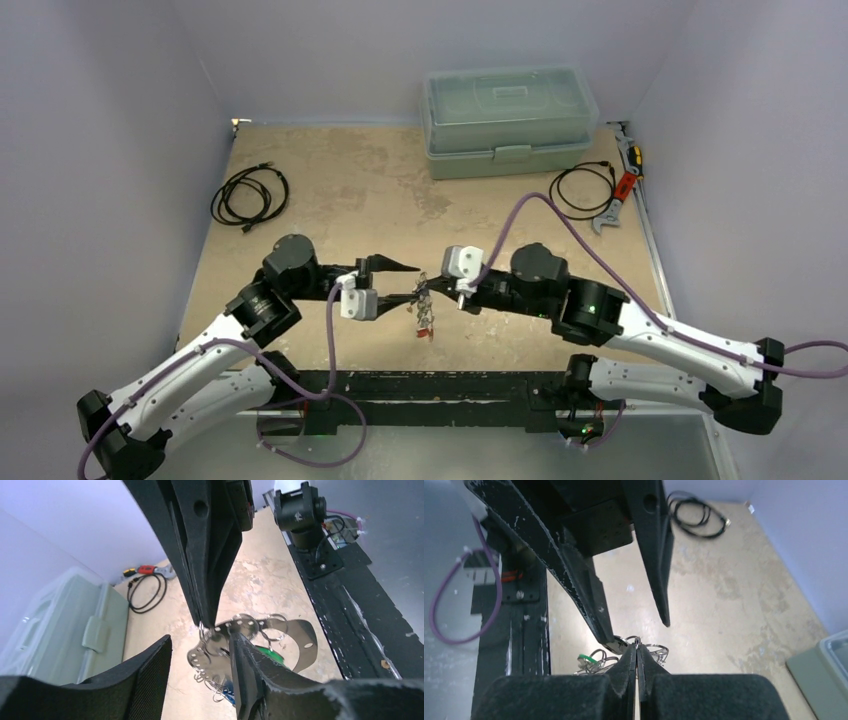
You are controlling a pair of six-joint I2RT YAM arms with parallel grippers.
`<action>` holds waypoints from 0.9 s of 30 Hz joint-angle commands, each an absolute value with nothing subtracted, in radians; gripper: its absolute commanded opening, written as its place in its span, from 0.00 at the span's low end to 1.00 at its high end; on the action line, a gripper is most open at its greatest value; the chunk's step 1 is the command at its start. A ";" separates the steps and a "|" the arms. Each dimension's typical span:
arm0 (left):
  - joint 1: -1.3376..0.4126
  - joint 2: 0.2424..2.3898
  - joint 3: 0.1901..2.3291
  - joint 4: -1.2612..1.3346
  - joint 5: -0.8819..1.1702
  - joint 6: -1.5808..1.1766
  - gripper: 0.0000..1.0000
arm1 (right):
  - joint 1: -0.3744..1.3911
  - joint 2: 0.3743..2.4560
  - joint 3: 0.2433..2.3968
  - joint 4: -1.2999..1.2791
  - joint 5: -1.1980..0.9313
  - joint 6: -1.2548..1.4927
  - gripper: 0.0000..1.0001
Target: Put the keys on the keyring
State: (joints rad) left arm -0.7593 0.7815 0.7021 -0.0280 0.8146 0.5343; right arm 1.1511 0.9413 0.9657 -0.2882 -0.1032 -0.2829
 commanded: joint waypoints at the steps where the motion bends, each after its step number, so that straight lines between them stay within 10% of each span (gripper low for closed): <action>1: -0.758 0.730 0.682 0.069 0.786 0.507 0.47 | 1.155 0.817 0.903 -0.011 -0.064 -0.227 0.00; 27: -0.759 0.815 0.678 0.357 0.921 0.271 0.13 | 1.155 0.676 0.747 0.270 -0.137 -0.112 0.00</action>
